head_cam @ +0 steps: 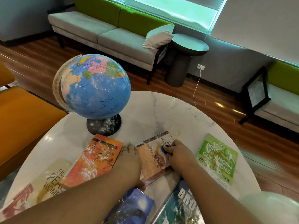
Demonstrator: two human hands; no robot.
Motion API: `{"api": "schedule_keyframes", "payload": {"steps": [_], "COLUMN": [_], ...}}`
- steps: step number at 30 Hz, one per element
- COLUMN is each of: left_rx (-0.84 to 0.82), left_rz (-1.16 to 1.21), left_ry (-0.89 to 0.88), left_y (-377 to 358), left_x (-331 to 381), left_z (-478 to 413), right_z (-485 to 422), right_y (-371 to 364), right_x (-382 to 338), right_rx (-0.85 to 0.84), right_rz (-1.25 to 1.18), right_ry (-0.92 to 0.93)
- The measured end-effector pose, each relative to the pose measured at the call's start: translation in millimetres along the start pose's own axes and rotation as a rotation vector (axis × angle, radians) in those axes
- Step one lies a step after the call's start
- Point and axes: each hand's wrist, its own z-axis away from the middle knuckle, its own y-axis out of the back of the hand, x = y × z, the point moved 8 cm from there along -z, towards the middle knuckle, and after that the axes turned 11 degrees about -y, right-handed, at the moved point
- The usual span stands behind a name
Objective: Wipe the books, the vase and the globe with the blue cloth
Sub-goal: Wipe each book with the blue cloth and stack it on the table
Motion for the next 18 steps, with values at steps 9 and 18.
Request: {"api": "schedule_keyframes", "payload": {"steps": [9,18], "left_rx": [0.0,0.006], "left_rz": [-0.017,-0.029], "left_ry": [0.002,-0.006], "left_y": [-2,-3], "left_x": [-1,-1], "left_z": [-1,-4], "right_z": [1,-2], "right_y": [2,-8], "right_x": [11,-6], "right_rx": [0.022,0.002], "right_rz": [-0.036,0.006], "right_ry": [-0.055,-0.055]}}
